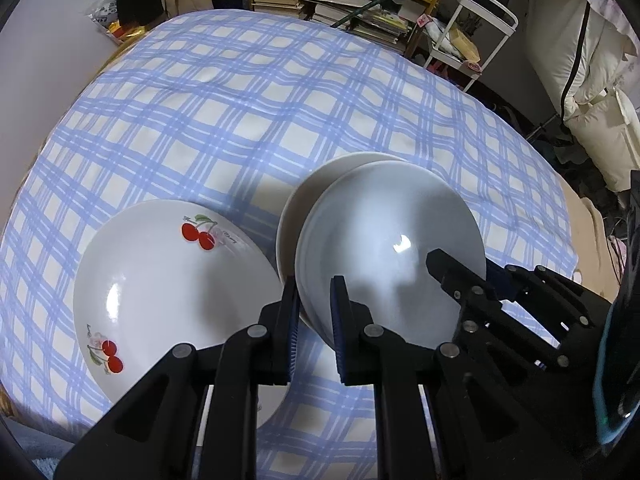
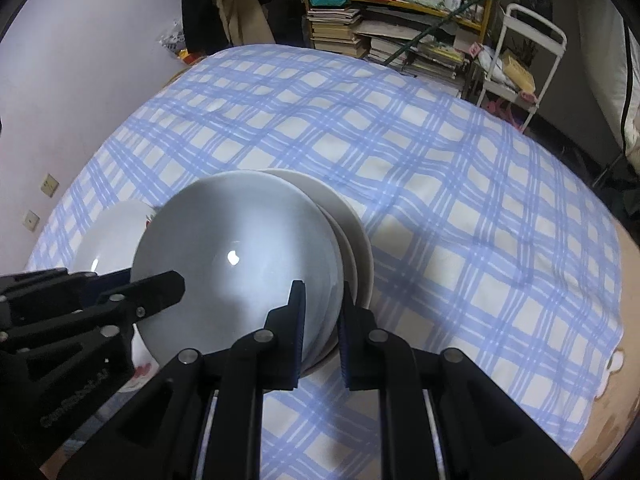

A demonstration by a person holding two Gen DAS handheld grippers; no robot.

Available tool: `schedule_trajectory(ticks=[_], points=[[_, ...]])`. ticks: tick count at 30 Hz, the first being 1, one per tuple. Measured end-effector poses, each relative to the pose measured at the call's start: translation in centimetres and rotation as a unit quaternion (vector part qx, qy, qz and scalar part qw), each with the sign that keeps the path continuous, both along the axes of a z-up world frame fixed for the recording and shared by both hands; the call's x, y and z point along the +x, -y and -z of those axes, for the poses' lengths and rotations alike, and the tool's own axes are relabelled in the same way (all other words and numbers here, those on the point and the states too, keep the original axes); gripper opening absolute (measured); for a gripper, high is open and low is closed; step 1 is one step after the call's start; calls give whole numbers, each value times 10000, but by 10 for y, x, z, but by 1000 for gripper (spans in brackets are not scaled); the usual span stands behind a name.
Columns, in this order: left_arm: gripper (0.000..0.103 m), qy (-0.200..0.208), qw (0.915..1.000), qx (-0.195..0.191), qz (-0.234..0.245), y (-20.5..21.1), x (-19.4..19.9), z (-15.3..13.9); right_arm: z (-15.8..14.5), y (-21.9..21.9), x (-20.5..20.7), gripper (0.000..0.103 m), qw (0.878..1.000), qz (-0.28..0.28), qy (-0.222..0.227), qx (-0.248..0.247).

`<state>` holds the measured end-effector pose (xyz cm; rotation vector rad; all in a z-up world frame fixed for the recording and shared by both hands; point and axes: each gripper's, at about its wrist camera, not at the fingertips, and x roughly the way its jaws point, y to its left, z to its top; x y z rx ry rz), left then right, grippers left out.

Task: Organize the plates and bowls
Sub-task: 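Lift the patterned bowl with both tools and carry it over the white bowl, then lower the patterned bowl into the white bowl and open both tools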

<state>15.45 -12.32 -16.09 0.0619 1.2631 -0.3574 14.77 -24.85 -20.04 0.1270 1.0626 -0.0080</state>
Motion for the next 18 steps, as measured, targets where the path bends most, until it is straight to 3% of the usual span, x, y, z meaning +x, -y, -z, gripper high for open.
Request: schedule_trajectory(ticks=[7,15,18], points=[[14,-2,10000,20,-5,-1,0,0,0,-2,1,17,10000,-51,41,-71],[14,-34,9999,-69,-83,-5,0,1,-1,-16,0,30,9974,-395,246,-552],[14,-50,9999,-126,-96,-7,1,1,-1,-15,0,32,9978,-372,277,-484]])
